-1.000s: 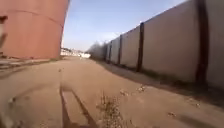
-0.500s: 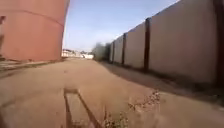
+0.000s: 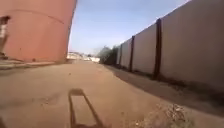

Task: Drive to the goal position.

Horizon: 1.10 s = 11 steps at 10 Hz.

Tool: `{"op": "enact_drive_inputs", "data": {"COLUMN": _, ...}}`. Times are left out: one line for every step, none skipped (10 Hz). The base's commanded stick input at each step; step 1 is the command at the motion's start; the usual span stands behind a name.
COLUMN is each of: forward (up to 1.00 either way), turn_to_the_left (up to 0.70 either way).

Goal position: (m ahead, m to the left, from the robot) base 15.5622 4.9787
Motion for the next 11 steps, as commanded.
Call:
{"op": "enact_drive_inputs", "data": {"forward": 1.0, "turn_to_the_left": 0.0}}
{"op": "enact_drive_inputs", "data": {"forward": 1.0, "turn_to_the_left": 0.0}}
{"op": "enact_drive_inputs", "data": {"forward": 1.0, "turn_to_the_left": 0.0}}
{"op": "enact_drive_inputs", "data": {"forward": 1.0, "turn_to_the_left": 0.0}}
{"op": "enact_drive_inputs", "data": {"forward": 1.0, "turn_to_the_left": 0.0}}
{"op": "enact_drive_inputs", "data": {"forward": 1.0, "turn_to_the_left": 0.0}}
{"op": "enact_drive_inputs", "data": {"forward": 1.0, "turn_to_the_left": 0.0}}
{"op": "enact_drive_inputs", "data": {"forward": 1.0, "turn_to_the_left": 0.0}}
{"op": "enact_drive_inputs", "data": {"forward": 1.0, "turn_to_the_left": 0.0}}
{"op": "enact_drive_inputs", "data": {"forward": 1.0, "turn_to_the_left": 0.0}}
{"op": "enact_drive_inputs", "data": {"forward": 1.0, "turn_to_the_left": 0.0}}
